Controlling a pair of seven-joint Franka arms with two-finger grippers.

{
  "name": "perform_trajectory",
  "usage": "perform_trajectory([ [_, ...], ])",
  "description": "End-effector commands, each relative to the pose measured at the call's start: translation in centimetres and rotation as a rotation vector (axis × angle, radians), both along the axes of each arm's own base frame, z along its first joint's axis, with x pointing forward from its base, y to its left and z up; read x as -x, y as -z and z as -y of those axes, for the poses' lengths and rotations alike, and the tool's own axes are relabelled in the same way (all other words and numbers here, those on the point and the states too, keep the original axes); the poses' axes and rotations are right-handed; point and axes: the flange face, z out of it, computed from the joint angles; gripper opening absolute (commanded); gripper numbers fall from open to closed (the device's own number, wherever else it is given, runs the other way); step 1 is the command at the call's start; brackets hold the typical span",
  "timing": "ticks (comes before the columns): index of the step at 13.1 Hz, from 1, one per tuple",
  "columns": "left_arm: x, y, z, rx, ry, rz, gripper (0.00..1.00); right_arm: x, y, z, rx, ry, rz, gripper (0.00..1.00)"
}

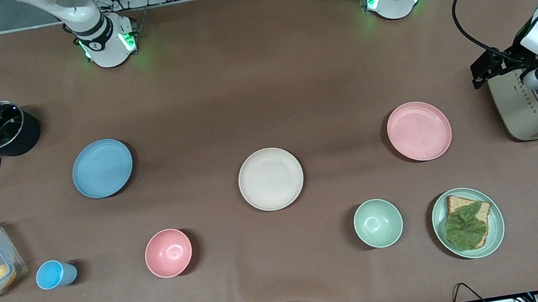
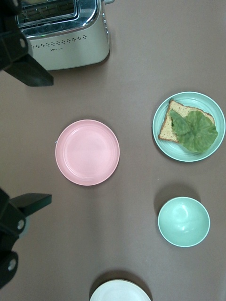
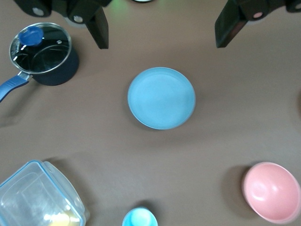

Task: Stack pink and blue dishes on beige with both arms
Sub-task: 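Reach the right gripper to the light blue plate rim and grasp it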

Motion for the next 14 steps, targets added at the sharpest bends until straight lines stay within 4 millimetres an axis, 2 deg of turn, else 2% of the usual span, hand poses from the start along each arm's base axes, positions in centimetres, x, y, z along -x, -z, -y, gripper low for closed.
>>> perform_trajectory([
  [1,0.0,-0.5,-0.2,-0.025,0.02,-0.004,1.0,0.1,5.4,2.1,-0.04,-0.022,-0.029,1.0],
  [4,0.0,-0.4,-0.1,-0.025,0.022,-0.005,1.0,0.9,11.8,3.3,-0.067,-0.06,-0.011,1.0],
  [7,0.1,-0.4,0.2,-0.025,0.026,-0.005,1.0,3.2,19.2,6.4,-0.099,-0.116,0.039,1.0],
  [9,0.0,-0.4,0.1,-0.025,0.025,-0.005,1.0,4.0,23.8,6.9,-0.126,-0.134,0.031,1.0],
  [12,0.0,-0.4,0.1,-0.025,0.025,-0.005,1.0,4.4,29.6,6.6,-0.175,-0.14,-0.027,1.0],
  [14,0.0,-0.4,0.0,-0.025,0.023,-0.005,1.0,4.6,32.4,6.5,-0.201,-0.177,-0.048,1.0],
])
